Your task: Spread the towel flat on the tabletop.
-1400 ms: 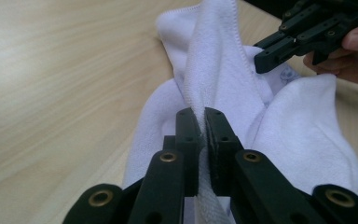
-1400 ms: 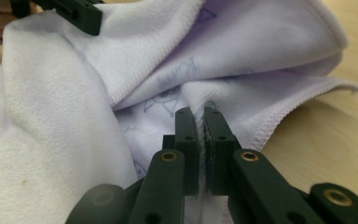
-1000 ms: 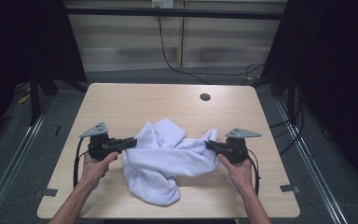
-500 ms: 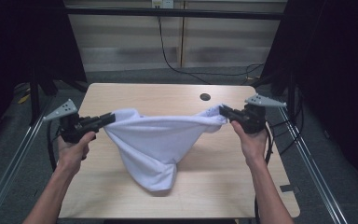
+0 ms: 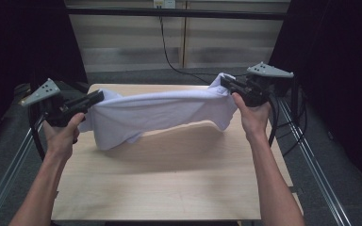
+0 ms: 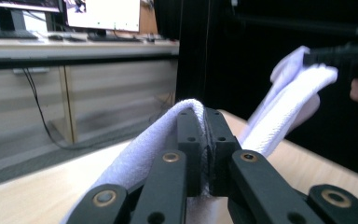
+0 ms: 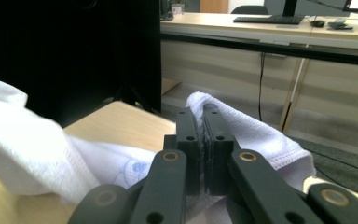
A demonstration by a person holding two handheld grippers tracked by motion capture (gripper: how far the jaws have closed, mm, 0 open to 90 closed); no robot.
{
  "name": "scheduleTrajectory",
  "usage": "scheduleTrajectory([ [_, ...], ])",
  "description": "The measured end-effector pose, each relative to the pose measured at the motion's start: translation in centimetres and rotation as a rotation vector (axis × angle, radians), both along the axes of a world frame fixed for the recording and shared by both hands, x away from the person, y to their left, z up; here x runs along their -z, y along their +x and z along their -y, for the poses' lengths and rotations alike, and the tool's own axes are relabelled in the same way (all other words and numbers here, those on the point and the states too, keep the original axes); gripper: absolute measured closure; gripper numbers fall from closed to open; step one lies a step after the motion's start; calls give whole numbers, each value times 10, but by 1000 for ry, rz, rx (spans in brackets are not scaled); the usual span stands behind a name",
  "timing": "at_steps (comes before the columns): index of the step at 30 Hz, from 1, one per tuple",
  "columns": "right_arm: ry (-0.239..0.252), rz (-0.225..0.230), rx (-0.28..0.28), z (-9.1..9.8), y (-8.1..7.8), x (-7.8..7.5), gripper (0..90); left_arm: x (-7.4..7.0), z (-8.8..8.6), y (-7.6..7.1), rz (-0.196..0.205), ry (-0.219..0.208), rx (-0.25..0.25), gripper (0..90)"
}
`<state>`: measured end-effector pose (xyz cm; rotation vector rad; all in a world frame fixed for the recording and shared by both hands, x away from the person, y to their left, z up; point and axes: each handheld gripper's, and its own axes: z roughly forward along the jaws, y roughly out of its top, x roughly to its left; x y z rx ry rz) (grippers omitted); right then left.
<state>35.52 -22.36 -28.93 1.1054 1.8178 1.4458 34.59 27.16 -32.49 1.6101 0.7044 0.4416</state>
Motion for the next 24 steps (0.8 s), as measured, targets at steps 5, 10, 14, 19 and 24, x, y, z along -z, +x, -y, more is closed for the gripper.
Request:
scheduleTrajectory([
  [5,-17,-83,-26,7,-23,48,868,50,2,-20,-89,5,57,869],
  [10,-15,-169,-53,12,-58,103,867,92,6,-44,-183,57,105,867],
  [14,-43,-238,-88,11,-84,137,865,120,5,-62,-272,101,138,861],
  [19,-89,-320,-129,7,-111,170,818,137,6,-77,-331,141,158,749],
  [24,-73,-326,-151,5,-128,173,640,118,4,-73,-271,81,163,608],
])
